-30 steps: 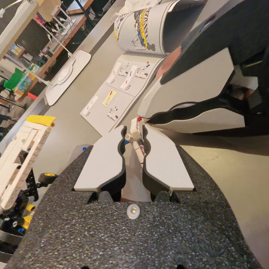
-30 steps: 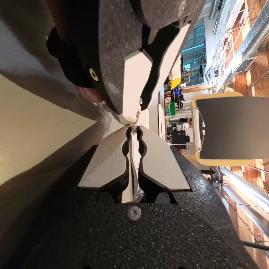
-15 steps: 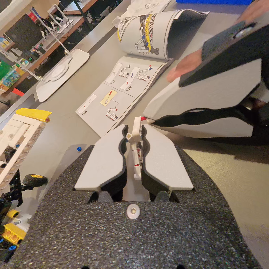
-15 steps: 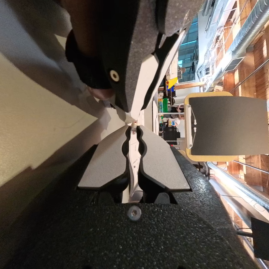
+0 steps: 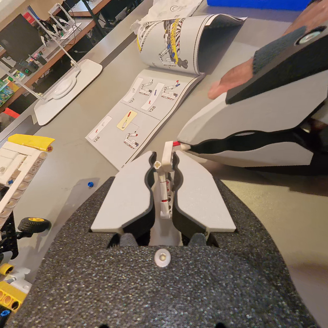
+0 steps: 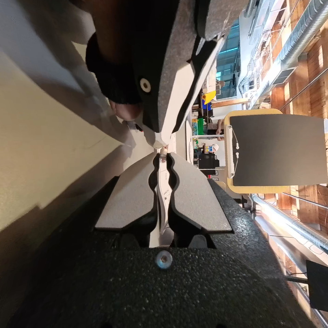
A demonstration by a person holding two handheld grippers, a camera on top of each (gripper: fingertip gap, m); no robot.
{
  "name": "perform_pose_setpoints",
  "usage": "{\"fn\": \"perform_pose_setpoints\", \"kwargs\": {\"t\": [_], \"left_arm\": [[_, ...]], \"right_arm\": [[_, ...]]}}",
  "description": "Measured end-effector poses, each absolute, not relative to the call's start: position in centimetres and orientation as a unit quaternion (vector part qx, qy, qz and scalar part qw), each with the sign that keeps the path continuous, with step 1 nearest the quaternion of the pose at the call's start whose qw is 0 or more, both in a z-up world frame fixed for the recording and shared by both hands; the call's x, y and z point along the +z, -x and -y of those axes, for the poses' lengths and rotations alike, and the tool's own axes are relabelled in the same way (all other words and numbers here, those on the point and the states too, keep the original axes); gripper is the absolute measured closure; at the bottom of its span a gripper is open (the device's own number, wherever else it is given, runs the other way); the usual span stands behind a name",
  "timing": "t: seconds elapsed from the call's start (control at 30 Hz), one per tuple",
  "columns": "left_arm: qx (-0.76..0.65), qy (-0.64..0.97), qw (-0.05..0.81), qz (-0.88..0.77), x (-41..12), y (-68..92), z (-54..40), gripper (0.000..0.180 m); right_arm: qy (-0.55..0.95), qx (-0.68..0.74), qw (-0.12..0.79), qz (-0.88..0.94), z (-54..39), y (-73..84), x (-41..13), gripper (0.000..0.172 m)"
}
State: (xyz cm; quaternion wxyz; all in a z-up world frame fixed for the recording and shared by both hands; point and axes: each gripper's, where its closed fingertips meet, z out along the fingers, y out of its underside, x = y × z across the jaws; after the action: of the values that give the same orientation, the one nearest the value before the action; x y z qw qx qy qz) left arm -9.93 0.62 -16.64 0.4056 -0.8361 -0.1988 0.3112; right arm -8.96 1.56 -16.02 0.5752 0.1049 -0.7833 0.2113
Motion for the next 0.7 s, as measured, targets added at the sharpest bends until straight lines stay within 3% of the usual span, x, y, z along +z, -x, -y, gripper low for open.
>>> {"fn": "perform_pose_setpoints", "kwargs": {"t": [0.2,0.27,0.33,0.7], "left_arm": [[0.335,0.819,0.38,0.27,-16.7,11.8,1.7,0.163],[0.294,0.811,0.408,0.299,-16.5,11.9,1.9,0.163],[0.326,0.835,0.372,0.242,-17.2,11.2,0.8,0.163],[0.281,0.851,0.389,0.213,-17.4,10.2,0.1,0.157]], "right_arm": [[-0.122,0.184,0.587,0.779,-2.1,8.5,-16.2,0.165],[-0.12,0.18,0.59,0.777,-2.7,8.1,-16.1,0.164],[-0.1,0.197,0.571,0.791,-3.1,8.5,-16.3,0.164],[0.002,0.284,0.452,0.845,-4.0,10.1,-17.7,0.164]]}}
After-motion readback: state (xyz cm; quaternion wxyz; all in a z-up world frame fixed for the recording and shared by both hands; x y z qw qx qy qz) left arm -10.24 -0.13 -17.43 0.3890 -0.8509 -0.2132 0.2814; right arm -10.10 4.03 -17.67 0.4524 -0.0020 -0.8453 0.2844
